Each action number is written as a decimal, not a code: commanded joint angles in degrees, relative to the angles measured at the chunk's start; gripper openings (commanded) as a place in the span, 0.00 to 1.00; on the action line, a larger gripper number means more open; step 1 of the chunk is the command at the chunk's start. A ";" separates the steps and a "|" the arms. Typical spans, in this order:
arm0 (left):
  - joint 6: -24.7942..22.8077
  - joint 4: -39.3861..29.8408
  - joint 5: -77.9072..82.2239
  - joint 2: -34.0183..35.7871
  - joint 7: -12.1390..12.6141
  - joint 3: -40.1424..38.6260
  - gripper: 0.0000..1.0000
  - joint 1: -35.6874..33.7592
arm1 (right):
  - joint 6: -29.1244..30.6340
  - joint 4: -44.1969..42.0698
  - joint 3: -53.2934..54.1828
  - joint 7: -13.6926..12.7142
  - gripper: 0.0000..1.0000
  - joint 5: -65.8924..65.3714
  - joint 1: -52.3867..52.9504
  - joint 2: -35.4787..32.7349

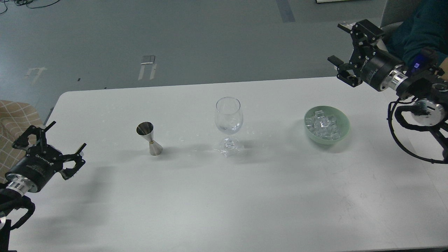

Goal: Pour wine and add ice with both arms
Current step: 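Withdraw the left gripper and swing the right gripper toward the ice bowl, then reach the right gripper into the green bowl and grasp ice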

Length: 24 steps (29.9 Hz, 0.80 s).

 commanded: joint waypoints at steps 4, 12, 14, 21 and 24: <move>0.03 0.07 5.81 -0.60 -4.88 0.72 0.98 -8.70 | -6.31 8.36 -4.95 0.31 1.00 -24.12 -1.88 -9.33; 0.03 0.95 6.77 -0.51 -13.24 5.02 0.98 -15.57 | -12.21 7.58 -6.88 0.75 1.00 -45.52 -5.58 -8.02; 0.03 0.95 6.77 -0.51 -13.76 6.34 0.98 -16.01 | -14.14 6.44 -8.02 0.75 1.00 -48.42 -6.45 -5.83; 0.03 0.86 6.69 -1.39 -13.85 6.52 0.98 -15.84 | -14.93 4.51 -11.10 0.75 0.96 -51.84 -6.37 -1.43; 0.03 0.43 6.69 -1.48 -13.85 6.52 0.98 -15.66 | -16.08 2.31 -11.80 0.75 0.84 -53.78 -6.02 0.24</move>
